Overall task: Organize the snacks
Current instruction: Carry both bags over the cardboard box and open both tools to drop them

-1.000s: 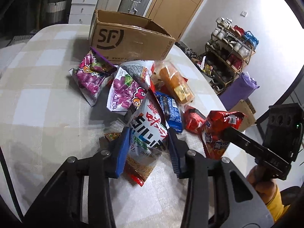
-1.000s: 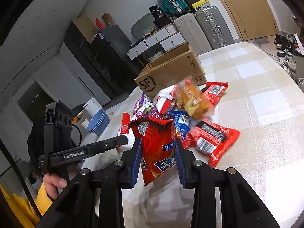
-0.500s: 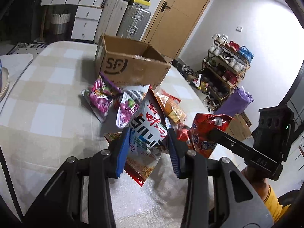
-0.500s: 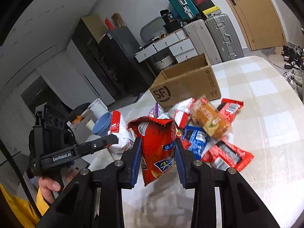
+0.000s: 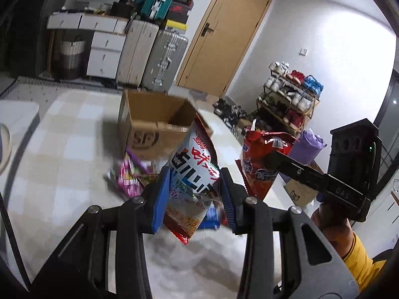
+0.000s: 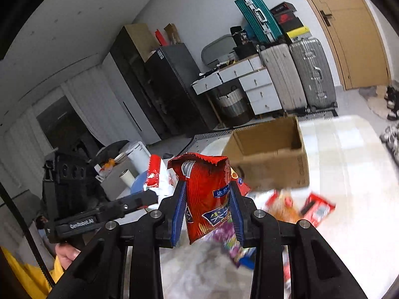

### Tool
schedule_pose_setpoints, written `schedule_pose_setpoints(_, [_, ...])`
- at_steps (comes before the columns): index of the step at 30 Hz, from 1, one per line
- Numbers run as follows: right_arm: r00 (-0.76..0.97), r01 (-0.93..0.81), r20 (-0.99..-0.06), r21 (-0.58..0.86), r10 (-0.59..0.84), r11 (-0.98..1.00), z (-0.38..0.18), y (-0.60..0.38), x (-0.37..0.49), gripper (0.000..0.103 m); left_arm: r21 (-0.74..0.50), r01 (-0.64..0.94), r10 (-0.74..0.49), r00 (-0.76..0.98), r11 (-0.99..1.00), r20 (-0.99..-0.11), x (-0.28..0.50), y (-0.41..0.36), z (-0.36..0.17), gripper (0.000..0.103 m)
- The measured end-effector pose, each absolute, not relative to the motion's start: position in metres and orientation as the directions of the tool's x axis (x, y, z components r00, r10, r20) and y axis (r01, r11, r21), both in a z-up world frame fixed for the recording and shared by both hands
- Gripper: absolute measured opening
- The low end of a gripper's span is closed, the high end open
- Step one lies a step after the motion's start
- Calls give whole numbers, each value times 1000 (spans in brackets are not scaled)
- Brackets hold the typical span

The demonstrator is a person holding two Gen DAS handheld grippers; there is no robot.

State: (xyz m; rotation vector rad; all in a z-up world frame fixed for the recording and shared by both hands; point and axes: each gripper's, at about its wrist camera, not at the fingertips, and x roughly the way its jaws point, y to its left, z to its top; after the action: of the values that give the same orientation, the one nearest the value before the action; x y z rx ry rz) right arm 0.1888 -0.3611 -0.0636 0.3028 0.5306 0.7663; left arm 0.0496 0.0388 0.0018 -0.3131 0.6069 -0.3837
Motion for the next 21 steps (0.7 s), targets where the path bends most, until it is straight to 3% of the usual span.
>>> schedule_pose_setpoints(12, [598, -582, -323, 454, 733, 675, -17, -352, 264, 33, -347, 266, -404, 811, 899, -424, 125, 55, 89, 36])
schedule_pose_setpoints(21, [593, -505, -365, 526, 718, 684, -21, -346, 361, 33, -344, 226, -379, 786, 911, -489, 220, 48, 91, 36])
